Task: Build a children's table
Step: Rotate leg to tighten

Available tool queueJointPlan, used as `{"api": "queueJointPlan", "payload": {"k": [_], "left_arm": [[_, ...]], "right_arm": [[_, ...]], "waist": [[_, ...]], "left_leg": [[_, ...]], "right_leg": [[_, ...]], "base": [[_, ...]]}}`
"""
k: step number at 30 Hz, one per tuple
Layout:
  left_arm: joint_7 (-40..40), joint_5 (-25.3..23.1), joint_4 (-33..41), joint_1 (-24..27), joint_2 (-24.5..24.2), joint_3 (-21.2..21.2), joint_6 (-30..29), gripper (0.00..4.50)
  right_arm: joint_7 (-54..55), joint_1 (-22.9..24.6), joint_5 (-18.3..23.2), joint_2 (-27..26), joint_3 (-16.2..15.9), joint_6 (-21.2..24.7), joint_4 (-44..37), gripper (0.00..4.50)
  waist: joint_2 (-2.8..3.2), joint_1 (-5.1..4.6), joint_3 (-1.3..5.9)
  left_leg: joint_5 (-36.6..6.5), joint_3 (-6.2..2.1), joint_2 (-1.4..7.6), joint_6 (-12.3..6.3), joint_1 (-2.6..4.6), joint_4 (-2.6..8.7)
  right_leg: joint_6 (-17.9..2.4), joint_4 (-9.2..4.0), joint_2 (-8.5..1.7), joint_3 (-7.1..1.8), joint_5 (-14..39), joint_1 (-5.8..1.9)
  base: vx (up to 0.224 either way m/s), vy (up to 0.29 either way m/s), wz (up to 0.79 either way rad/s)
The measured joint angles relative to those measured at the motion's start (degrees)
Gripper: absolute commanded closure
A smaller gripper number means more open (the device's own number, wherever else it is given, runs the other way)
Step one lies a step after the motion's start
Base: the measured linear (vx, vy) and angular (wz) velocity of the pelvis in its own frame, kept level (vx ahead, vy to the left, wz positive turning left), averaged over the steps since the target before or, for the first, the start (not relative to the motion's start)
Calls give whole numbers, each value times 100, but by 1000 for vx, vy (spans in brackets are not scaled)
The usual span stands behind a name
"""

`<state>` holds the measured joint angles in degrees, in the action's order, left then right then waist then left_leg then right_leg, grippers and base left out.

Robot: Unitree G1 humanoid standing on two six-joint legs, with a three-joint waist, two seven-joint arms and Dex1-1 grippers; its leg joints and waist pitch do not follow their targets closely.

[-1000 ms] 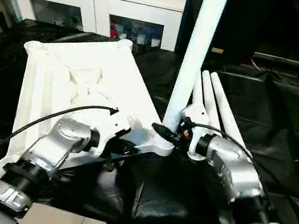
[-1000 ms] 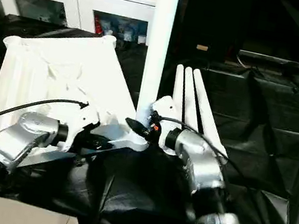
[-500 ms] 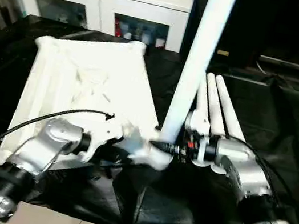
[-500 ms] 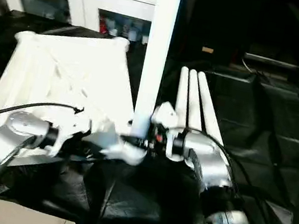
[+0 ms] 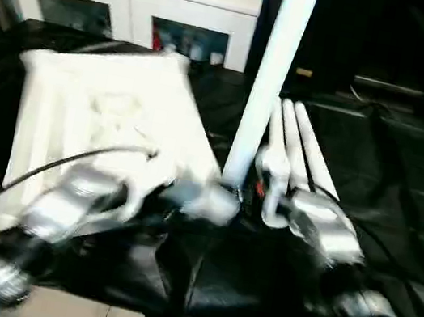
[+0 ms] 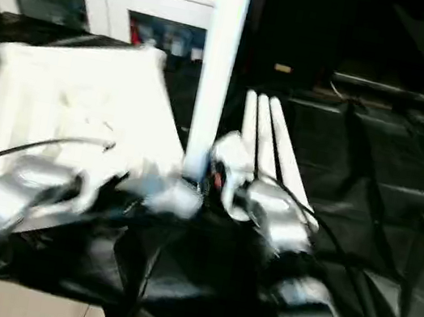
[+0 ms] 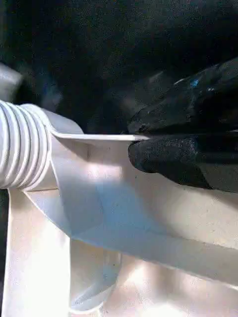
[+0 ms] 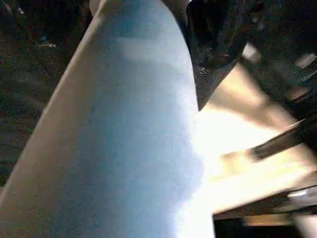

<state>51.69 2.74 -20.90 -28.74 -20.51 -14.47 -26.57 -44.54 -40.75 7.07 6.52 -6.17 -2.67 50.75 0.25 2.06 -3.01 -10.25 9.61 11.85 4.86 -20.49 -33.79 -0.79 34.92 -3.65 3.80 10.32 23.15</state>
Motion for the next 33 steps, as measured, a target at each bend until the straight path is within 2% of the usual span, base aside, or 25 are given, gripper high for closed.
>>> {"api": "queueJointPlan", "payload": {"k": [4, 5, 7, 9, 21, 22, 23, 25, 27, 33], "left_arm": [[-764, -80, -152, -255, 471, 119, -482, 450], [-1095, -140, -231, -360, 709, 198, -650, 450], [-1362, -168, -260, -418, 887, 226, -755, 450], [-1485, -215, -255, -455, 948, 221, -807, 450], [-1661, -351, -218, -487, 933, 217, -879, 450], [-1661, -353, -218, -487, 927, 217, -879, 450], [-1661, -355, -218, -487, 921, 217, -879, 450], [-1660, -353, -218, -487, 914, 217, -879, 450], [-1660, -351, -218, -487, 900, 217, -876, 450], [-1644, -357, -218, -487, 782, 232, -839, 450]], "right_arm": [[1117, -387, -57, -274, 221, 22, 584, 260], [1595, -585, -52, -408, 380, 109, 814, 260], [1956, -742, -48, -467, 471, 232, 964, 260], [2165, -860, -46, -547, 580, 236, 1102, 260], [2517, -1158, -309, -739, 664, 213, 1473, 260], [2517, -1159, -308, -740, 664, 213, 1474, 225], [2515, -1165, -308, -745, 676, 213, 1482, 225], [2495, -1177, -289, -775, 722, 215, 1516, 190], [2428, -1178, -243, -807, 810, 216, 1556, 182], [2186, -1179, -212, -868, 901, 198, 1631, 118]], "waist": [[3, -7, -5], [6, -9, -7], [5, -8, -6], [7, -4, -3], [7, -19, -1], [7, -19, -1], [7, -18, -1], [8, -23, -1], [9, -32, -2], [15, -47, -6]], "left_leg": [[1, -4, 1, 1, -2, 0], [1, -3, 0, 1, -4, 0], [1, -3, 1, 1, -3, 0], [0, -4, 1, 1, -3, 3], [-3, -5, 2, 7, 14, 28], [-4, -5, 2, 8, 23, 29], [-4, -5, 3, 10, 25, 30], [-5, -5, 2, 10, 27, 32], [-5, -5, 2, 10, 30, 33], [-11, -12, 2, 20, 31, 43]], "right_leg": [[-18, 2, 1, 4, -11, 5], [-21, 3, 1, 2, -13, 6], [-24, 2, 1, 3, -15, 6], [-27, 4, 2, 3, -18, 4], [-29, 1, 11, 0, -14, 4], [-29, 1, 12, 0, -14, 5], [-29, 1, 12, 0, -14, 4], [-30, 1, 14, -2, -14, 5], [-30, 1, 15, -3, -15, 5], [-35, 0, 16, 1, -18, 15]], "base": [[0, 0, 0], [0, 0, 0], [0, 0, 0], [0, 0, 0], [0, 0, 0], [0, 0, 0], [0, 0, 0], [0, 0, 0], [0, 0, 0], [0, 0, 0]]}}
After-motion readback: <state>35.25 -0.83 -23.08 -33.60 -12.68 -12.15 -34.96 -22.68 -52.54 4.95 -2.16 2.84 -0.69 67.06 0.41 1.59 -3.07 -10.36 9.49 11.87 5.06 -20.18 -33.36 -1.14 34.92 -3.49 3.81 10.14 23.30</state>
